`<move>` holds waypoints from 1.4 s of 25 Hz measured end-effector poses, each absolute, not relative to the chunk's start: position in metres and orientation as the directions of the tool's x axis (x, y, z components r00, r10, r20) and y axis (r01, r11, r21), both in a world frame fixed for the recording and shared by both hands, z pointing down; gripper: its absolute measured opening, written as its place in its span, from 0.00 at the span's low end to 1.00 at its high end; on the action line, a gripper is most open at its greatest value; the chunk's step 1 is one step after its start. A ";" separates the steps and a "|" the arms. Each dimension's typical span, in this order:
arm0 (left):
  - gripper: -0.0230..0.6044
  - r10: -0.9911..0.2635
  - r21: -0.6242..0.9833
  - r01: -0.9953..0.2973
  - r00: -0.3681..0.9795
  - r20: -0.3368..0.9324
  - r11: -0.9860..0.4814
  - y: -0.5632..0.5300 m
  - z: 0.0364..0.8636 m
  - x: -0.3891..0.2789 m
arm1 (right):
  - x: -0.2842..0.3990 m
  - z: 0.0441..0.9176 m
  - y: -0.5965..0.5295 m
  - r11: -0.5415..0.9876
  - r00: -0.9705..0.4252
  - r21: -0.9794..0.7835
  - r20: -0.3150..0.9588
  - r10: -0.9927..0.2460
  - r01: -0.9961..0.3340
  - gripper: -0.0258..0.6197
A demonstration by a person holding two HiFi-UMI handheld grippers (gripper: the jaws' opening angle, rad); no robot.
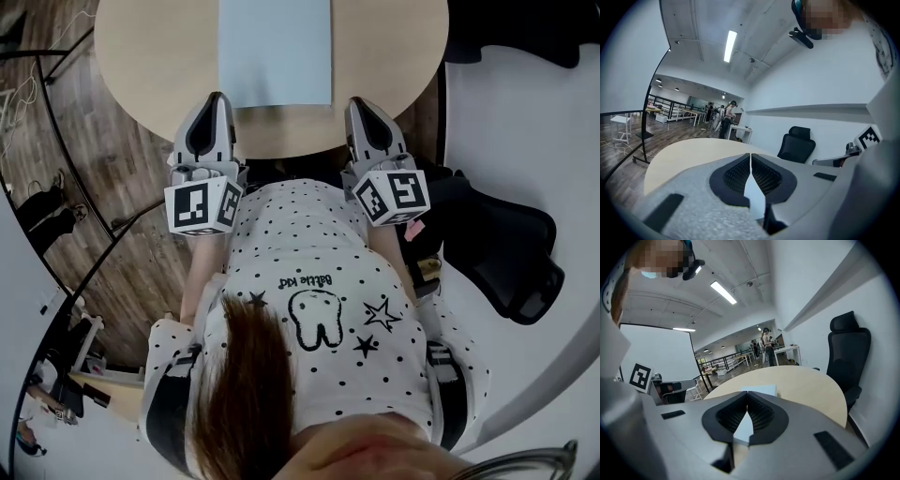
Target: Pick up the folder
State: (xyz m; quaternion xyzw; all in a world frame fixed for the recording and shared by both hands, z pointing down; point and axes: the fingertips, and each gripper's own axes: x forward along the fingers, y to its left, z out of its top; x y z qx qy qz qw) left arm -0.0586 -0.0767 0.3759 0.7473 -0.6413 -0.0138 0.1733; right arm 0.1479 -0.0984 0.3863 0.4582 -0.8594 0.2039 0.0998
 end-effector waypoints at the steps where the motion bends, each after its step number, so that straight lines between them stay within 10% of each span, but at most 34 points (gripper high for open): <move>1: 0.07 -0.965 0.273 -0.956 0.168 0.203 -0.109 -0.081 0.375 -0.057 | 0.150 0.388 -0.104 0.501 -0.565 -0.262 0.362 -0.741 -0.825 0.05; 17: 0.07 -0.970 0.239 -0.971 0.053 0.239 0.006 -0.076 0.381 -0.055 | 0.146 0.408 -0.126 0.581 -0.653 -0.298 0.388 -0.651 -0.757 0.05; 35: 0.07 -0.946 0.229 -0.947 0.267 0.183 -0.223 -0.083 0.364 -0.099 | 0.103 0.386 -0.094 0.449 -0.517 -0.259 0.368 -0.773 -0.855 0.05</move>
